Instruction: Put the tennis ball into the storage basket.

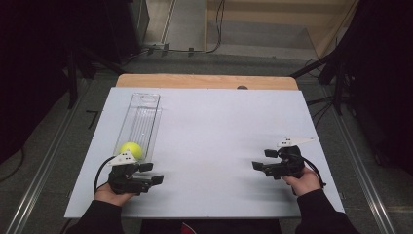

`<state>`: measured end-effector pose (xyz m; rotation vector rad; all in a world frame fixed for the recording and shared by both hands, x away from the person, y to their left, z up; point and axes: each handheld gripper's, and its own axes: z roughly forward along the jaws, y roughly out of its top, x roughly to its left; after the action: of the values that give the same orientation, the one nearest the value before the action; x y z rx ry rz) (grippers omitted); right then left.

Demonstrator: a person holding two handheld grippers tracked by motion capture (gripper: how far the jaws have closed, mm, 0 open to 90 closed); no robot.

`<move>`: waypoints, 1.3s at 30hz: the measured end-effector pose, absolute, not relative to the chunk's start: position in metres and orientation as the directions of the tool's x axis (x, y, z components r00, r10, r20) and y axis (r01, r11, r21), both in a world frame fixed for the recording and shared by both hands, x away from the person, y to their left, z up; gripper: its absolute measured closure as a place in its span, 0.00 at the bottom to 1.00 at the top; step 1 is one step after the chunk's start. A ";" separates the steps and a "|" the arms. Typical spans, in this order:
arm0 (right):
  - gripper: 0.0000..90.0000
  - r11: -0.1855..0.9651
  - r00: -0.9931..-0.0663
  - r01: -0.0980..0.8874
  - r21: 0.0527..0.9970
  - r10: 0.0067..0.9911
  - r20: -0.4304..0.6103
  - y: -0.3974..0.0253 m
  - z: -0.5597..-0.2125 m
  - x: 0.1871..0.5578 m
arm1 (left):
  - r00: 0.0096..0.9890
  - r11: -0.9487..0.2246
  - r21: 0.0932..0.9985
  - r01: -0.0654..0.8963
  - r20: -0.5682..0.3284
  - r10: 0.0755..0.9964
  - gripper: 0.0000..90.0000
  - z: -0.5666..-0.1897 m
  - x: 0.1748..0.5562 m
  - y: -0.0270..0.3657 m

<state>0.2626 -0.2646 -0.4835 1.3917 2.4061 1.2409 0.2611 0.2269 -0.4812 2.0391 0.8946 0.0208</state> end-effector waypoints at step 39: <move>0.22 0.237 -0.552 0.692 0.682 0.783 0.288 -0.275 -0.493 0.259 | 0.742 -0.351 0.735 0.581 -0.300 0.600 0.32 -0.480 0.260 0.227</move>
<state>0.2593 -0.2747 -0.4929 1.4257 2.3797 1.2152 0.2601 0.2273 -0.4796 2.0386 0.8911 0.0273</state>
